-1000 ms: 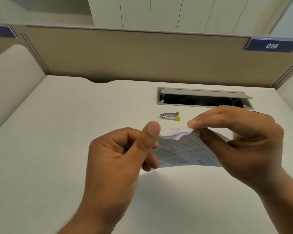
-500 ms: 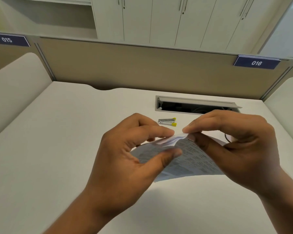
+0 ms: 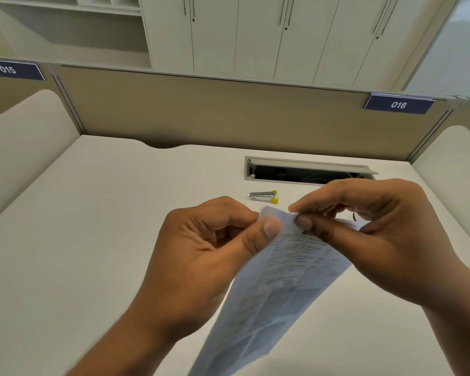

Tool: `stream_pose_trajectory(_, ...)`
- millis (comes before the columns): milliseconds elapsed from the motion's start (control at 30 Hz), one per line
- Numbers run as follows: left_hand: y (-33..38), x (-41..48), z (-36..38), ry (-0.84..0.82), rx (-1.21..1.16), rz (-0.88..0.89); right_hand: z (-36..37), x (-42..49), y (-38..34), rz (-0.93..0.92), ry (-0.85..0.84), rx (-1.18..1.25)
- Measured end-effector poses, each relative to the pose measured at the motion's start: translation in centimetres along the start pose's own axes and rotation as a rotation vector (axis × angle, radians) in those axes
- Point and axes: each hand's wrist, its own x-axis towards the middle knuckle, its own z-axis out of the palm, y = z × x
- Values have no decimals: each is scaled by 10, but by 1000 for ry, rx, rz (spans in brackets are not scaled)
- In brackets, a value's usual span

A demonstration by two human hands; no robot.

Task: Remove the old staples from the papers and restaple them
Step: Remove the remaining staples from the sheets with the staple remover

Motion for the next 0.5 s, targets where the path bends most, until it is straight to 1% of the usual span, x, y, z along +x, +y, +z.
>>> stream_pose_trajectory(100,2,0,2,-6,-113,-64,-1,-1,-4,40,12,60)
stream_pose_trajectory(233,10,-2,8,-31,-412,-255,0,0,-9,62,12,59)
stream_pose_trajectory(300,9,-3,10,-30,-502,-335,1,0,-10,70,17,52)
stream_pose_trajectory(367,8,-5,11,-8,-554,-402,3,-3,-11,71,63,-20)
stream_pose_trajectory(467,7,-5,14,57,-582,-475,8,-8,-15,14,206,-229)
stream_pose_trajectory(500,6,-5,15,82,-592,-490,11,-10,-18,-6,252,-264)
